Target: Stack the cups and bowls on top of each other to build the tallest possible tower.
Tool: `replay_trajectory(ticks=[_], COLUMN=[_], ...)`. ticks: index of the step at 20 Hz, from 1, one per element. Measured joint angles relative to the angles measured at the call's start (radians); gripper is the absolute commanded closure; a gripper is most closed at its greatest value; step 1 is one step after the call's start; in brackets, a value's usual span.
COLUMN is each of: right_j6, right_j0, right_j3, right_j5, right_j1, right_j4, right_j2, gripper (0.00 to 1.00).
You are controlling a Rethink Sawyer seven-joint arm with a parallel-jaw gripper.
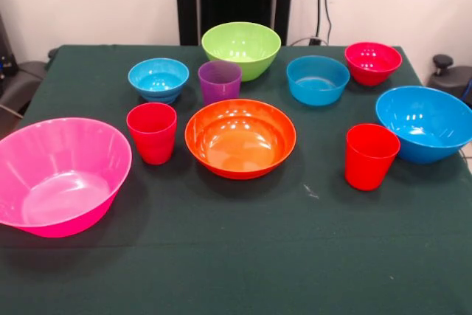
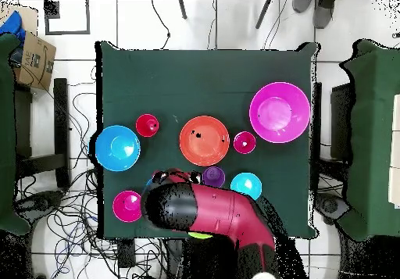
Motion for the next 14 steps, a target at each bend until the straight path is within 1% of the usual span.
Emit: replay_trajectory(ticks=[6, 14], right_j6=[0.000, 0.000], right_j0=[-0.001, -0.012], right_j3=[-0.085, -0.134], right_j5=[0.000, 0.000], right_j1=[0.115, 0.223], right_j4=[-0.047, -0.099], right_j2=[0.002, 0.009], gripper=[0.00, 0.00])
